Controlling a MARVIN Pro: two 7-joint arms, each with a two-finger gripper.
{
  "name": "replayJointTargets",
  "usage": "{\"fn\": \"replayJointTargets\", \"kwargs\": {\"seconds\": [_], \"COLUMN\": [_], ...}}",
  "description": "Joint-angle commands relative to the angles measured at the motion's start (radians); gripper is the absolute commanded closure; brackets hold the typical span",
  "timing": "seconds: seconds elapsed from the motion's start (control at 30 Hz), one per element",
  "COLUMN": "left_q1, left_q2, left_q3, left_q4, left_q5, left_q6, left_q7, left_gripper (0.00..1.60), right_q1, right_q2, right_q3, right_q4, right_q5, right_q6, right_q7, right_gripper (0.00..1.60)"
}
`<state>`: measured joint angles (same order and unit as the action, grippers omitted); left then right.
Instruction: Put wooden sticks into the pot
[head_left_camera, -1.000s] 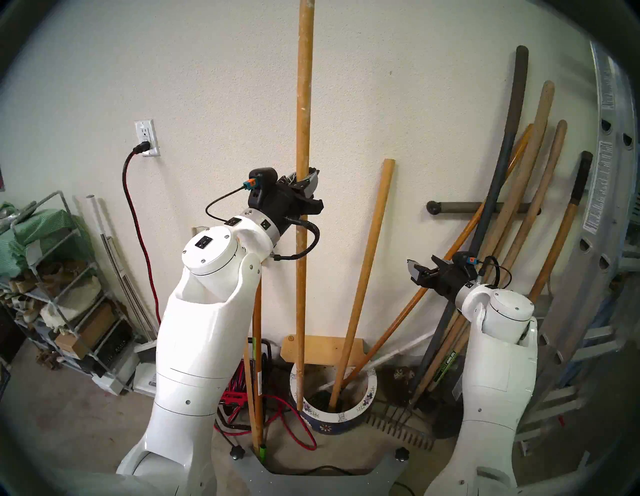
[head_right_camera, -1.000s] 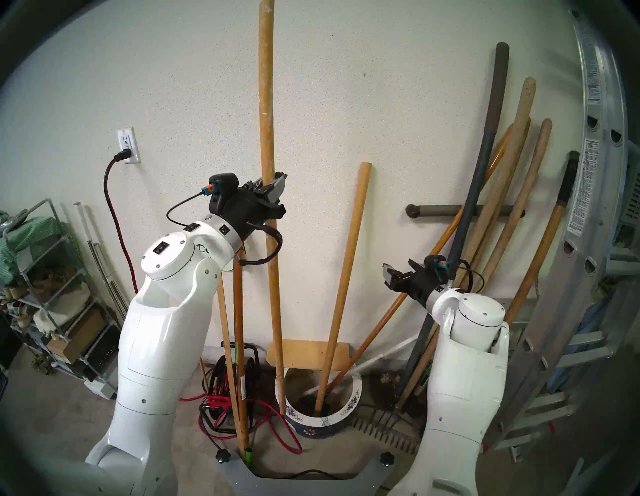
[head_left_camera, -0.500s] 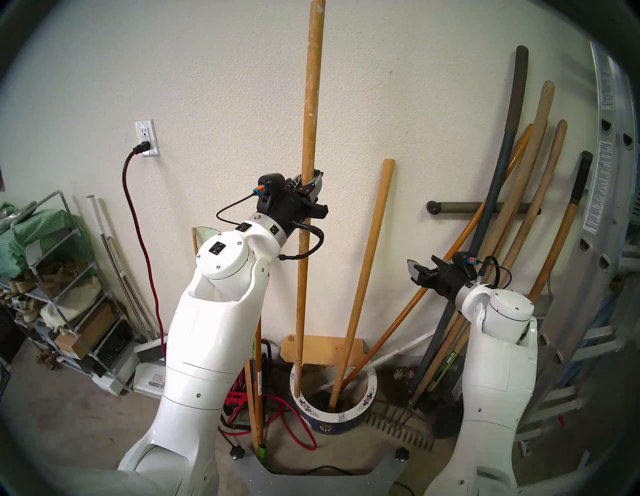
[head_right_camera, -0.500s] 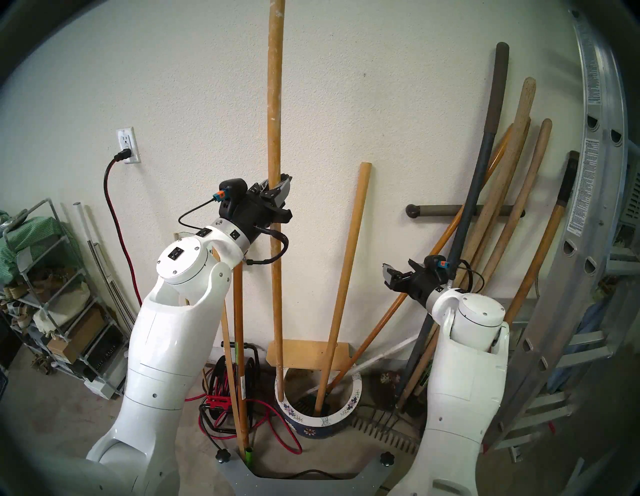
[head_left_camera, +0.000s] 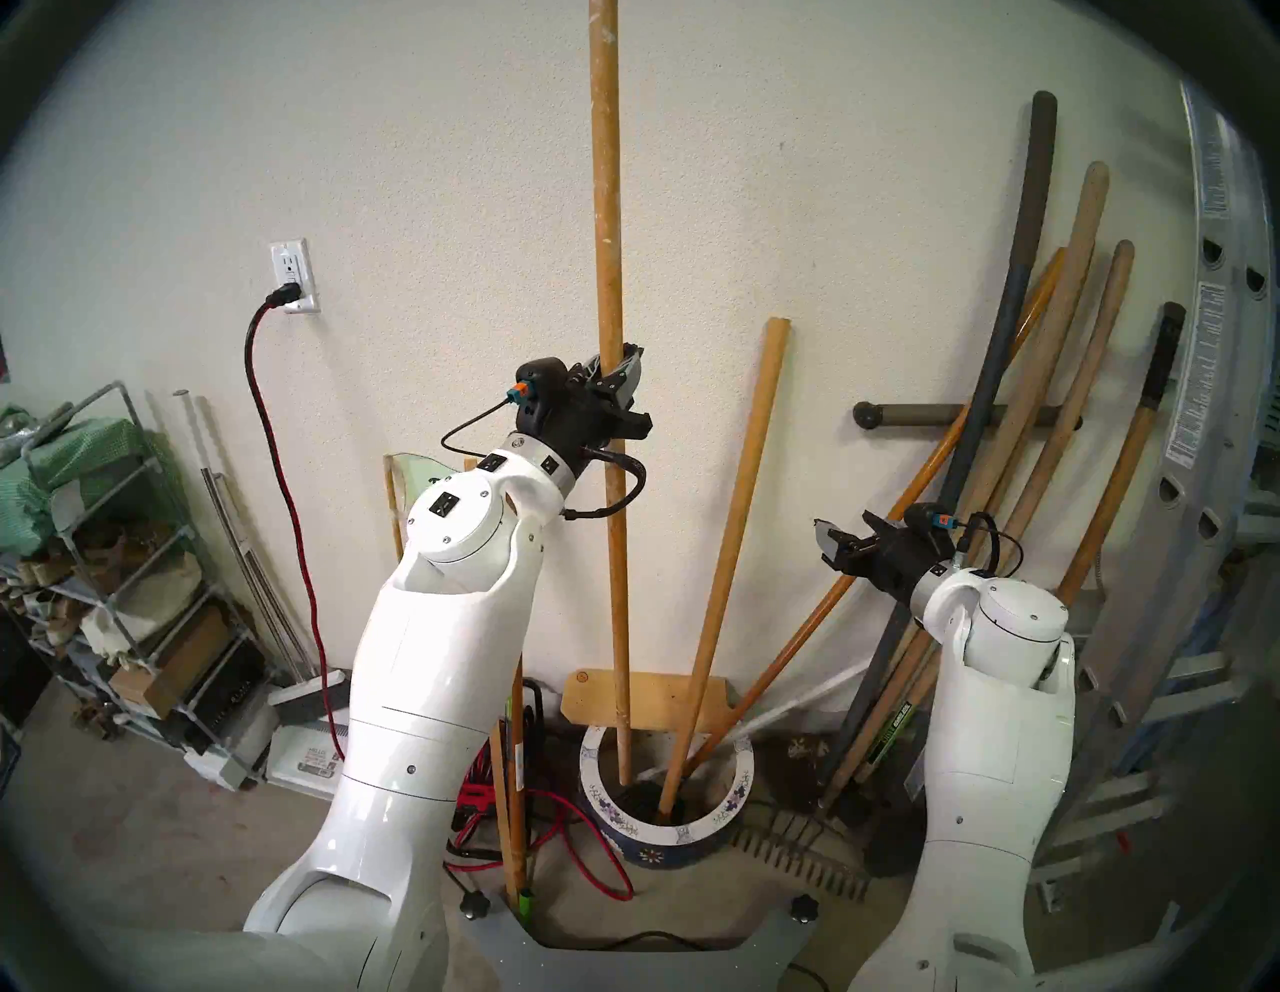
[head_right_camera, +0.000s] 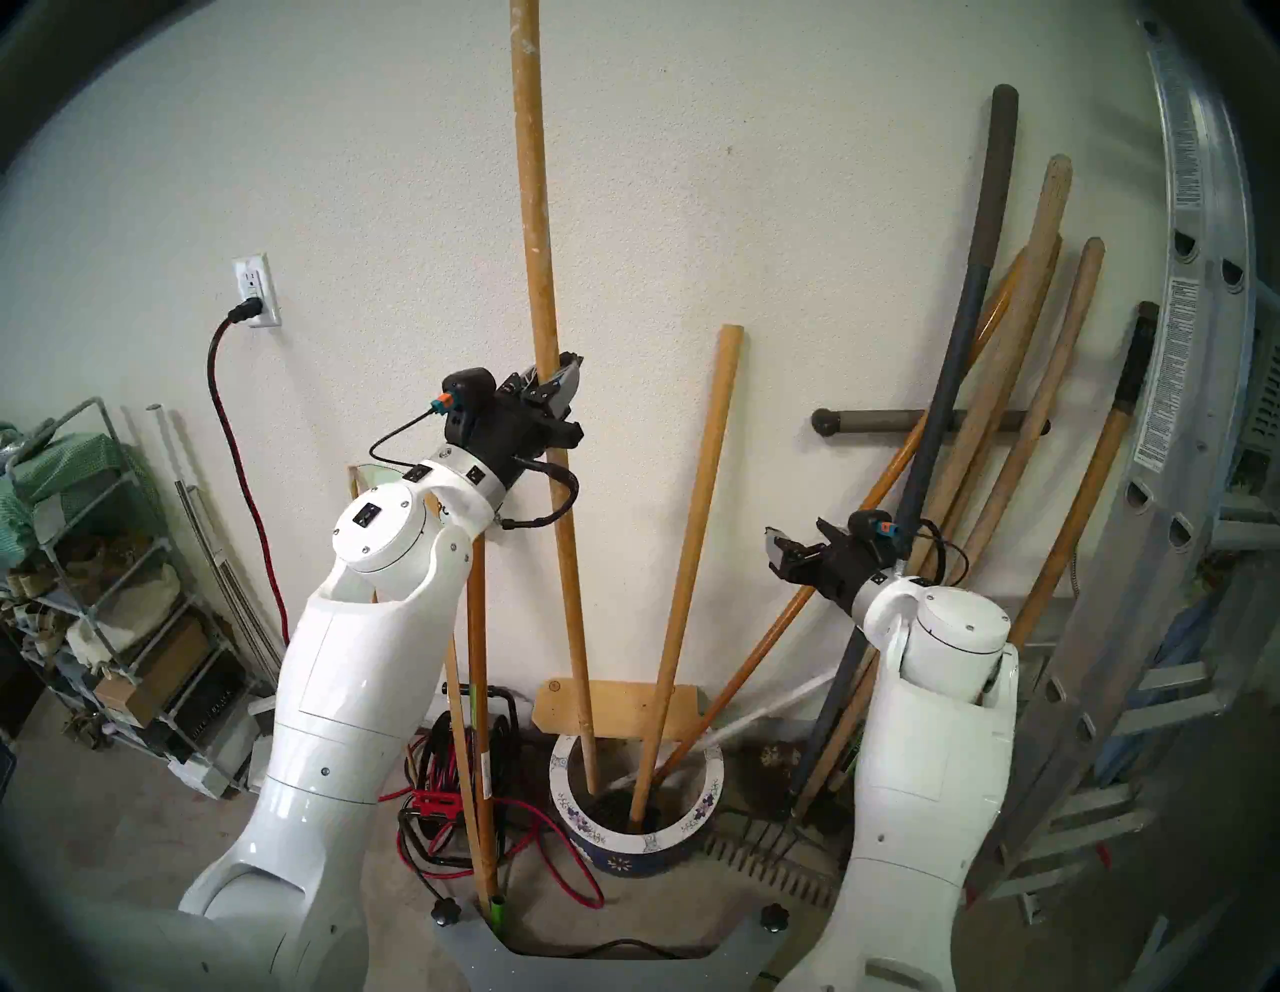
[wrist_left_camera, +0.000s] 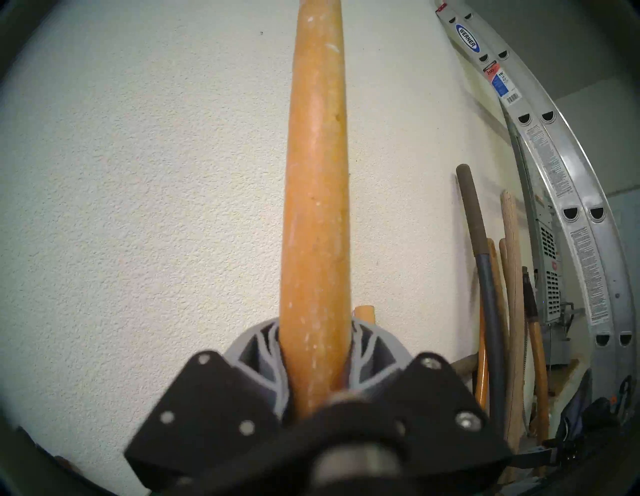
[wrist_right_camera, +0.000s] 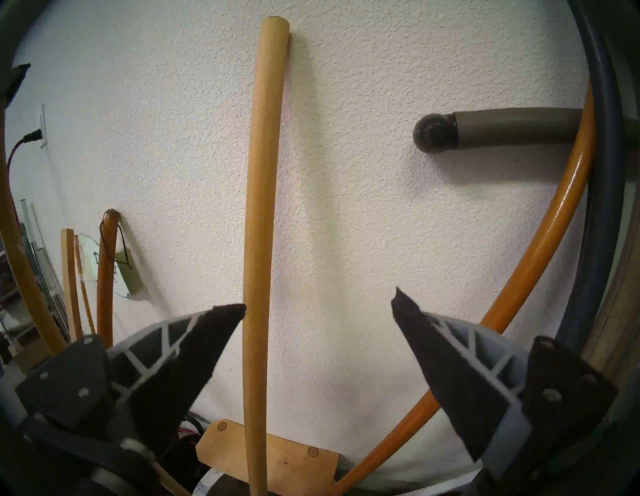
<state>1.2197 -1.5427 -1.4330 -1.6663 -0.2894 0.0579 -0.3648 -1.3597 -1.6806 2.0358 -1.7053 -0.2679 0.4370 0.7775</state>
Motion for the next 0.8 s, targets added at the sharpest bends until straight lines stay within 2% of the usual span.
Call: {"fn": "replayJointTargets", "kwargs": {"seconds": [0.0, 0.1, 0.33, 0.43, 0.57, 0.77], "left_q1": [-0.026, -0.018, -0.008, -0.004, 0.011, 0.028], "left_q2": [-0.004, -0.017, -0.022, -0.019, -0.015, -0.013], "left_q3": [0.013, -0.001, 0.009, 0.013, 0.015, 0.018], "left_q4": [0.011, 0.053, 0.139, 0.159, 0.16, 0.197], "left_q5": [0.031, -0.006, -0.002, 0.006, 0.031, 0.054], "left_q6": [-0.061, -0.106, -0.204, -0.217, -0.195, -0.217], "left_q7": [0.004, -0.026, -0.058, -0.06, -0.032, -0.025], "left_gripper": [1.6, 1.6, 1.6, 1.6, 1.6, 1.6], "right_q1": [0.0, 0.0, 0.0, 0.0, 0.0, 0.0], "right_q2": [0.001, 0.001, 0.001, 0.001, 0.001, 0.001], "right_q3": [-0.002, -0.002, -0.001, -0.001, -0.001, -0.001], "right_q4": [-0.005, -0.005, -0.005, -0.005, -0.005, -0.005], "right_q5": [-0.001, -0.001, -0.001, -0.001, -0.001, -0.001], "right_q6": [0.001, 0.001, 0.001, 0.001, 0.001, 0.001], "right_q7": [0.001, 0.001, 0.001, 0.001, 0.001, 0.001], "right_gripper": [0.0, 0.0, 0.0, 0.0, 0.0, 0.0]}}
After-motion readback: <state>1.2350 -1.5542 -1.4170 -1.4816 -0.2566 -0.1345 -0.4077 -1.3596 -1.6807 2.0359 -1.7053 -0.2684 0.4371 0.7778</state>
